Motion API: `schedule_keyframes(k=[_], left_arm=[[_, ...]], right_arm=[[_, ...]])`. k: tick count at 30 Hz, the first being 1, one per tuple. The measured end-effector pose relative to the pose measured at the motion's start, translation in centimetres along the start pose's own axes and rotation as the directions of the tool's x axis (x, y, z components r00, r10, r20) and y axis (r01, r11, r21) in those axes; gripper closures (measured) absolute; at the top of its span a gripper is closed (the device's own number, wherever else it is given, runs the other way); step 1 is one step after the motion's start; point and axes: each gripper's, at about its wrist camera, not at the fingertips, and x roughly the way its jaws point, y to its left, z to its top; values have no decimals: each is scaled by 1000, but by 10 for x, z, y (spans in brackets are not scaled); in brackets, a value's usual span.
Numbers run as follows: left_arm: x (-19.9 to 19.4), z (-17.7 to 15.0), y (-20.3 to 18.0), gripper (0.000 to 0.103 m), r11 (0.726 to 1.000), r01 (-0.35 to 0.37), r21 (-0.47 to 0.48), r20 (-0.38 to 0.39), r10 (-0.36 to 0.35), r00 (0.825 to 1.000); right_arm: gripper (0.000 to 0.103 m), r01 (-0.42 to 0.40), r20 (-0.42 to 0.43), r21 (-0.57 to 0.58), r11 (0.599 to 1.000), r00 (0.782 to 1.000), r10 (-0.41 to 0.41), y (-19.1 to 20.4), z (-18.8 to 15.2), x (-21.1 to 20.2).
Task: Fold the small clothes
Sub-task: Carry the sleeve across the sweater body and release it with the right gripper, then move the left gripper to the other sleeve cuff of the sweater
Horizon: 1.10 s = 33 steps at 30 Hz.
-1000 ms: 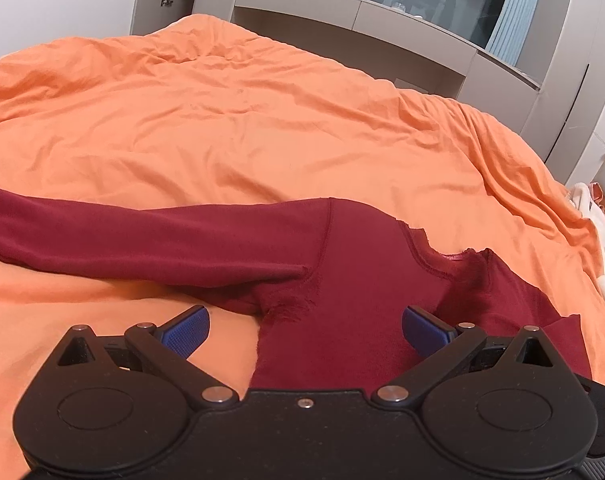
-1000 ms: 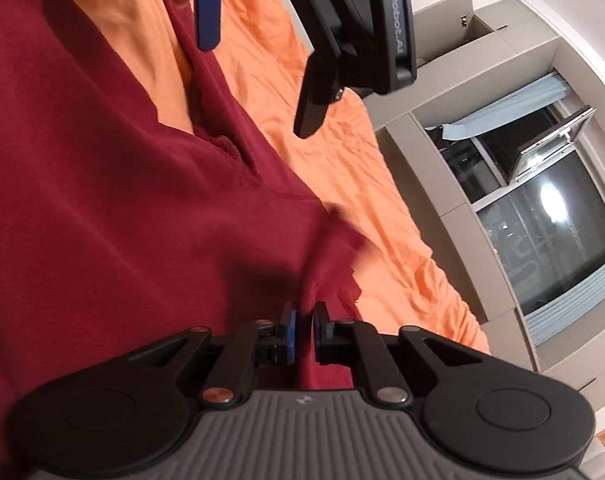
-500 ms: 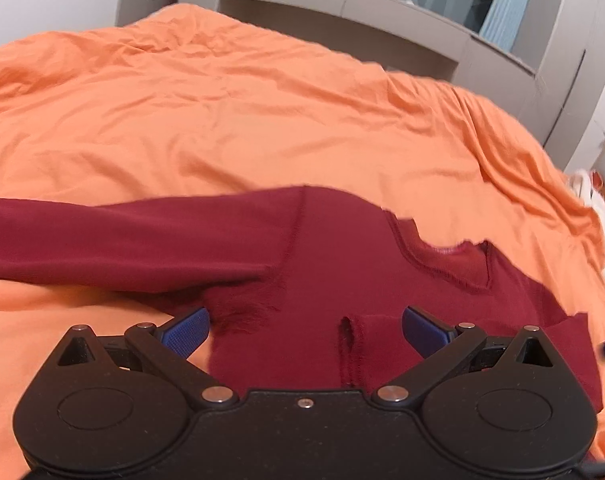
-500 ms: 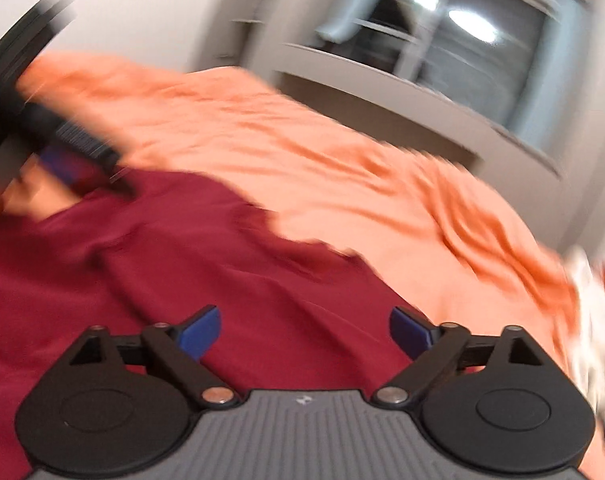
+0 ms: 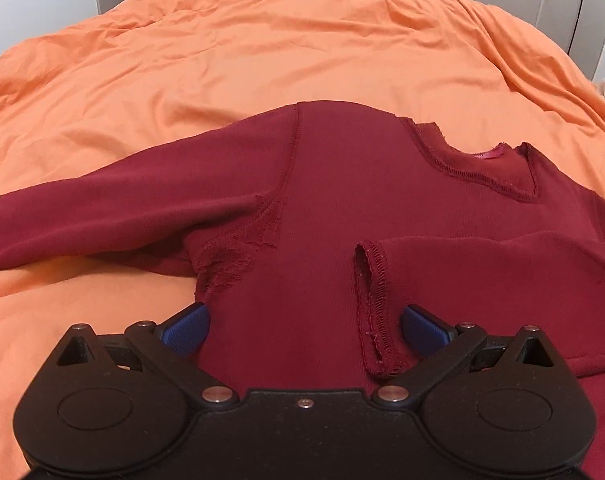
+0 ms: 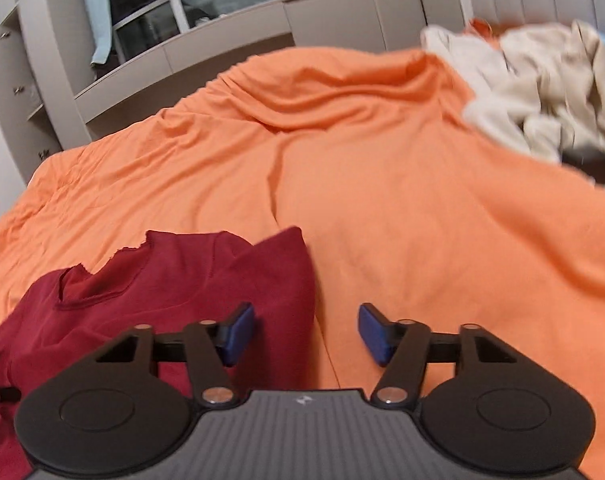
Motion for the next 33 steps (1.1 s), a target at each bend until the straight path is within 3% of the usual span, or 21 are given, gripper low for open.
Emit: schedule_keyframes(k=[2, 3, 4, 6, 10, 14, 17, 19, 21, 25, 31, 33], left_arm=[[0, 0, -1, 1, 1000, -4, 8, -2, 4, 1000], [1, 0, -2, 1, 1000, -7, 12, -3, 7, 1000], [1, 0, -3, 1, 1000, -9, 16, -4, 9, 1000], [1, 0, -3, 1, 1000, -13, 22, -6, 13, 1000], [2, -1, -7, 0, 999, -16, 34, -4, 16, 1000], [3, -4, -13, 0, 997, -37, 66, 9, 36, 999], [3, -4, -16, 0, 996, -45, 80, 13, 44, 999], [3, -4, -15, 0, 997, -40, 73, 10, 40, 999], [4, -4, -14, 0, 997, -35, 63, 6, 34, 999], [4, -3, -13, 0, 998, -34, 60, 7, 33, 999], [5, -5, -13, 0, 997, -39, 62, 11, 39, 999], [5, -6, -14, 0, 997, -43, 65, 14, 42, 999]], right_arm=[[64, -17, -26, 23, 1000, 999, 18, -4, -2, 8], [86, -21, -36, 27, 999, 999, 22, -2, -4, 14], [93, -25, -38, 31, 999, 999, 26, -1, -4, 15], [96, -18, 0, 41, 999, 1000, 18, -1, -2, 5], [96, 17, 42, -2, 1000, 999, -17, 9, 6, -8], [93, 36, 10, -37, 999, 999, -36, 12, -2, -3], [82, 76, -4, -135, 988, 997, -77, 23, -4, -14], [66, 99, 0, -212, 972, 995, -101, 32, -6, -30], [59, 120, 9, -287, 950, 992, -123, 40, -10, -46], [57, 158, 10, -404, 901, 986, -168, 49, -31, -67], [57, 137, -29, -492, 860, 984, -173, 54, -66, -65], [58, 130, -20, -488, 863, 987, -160, 54, -69, -62]])
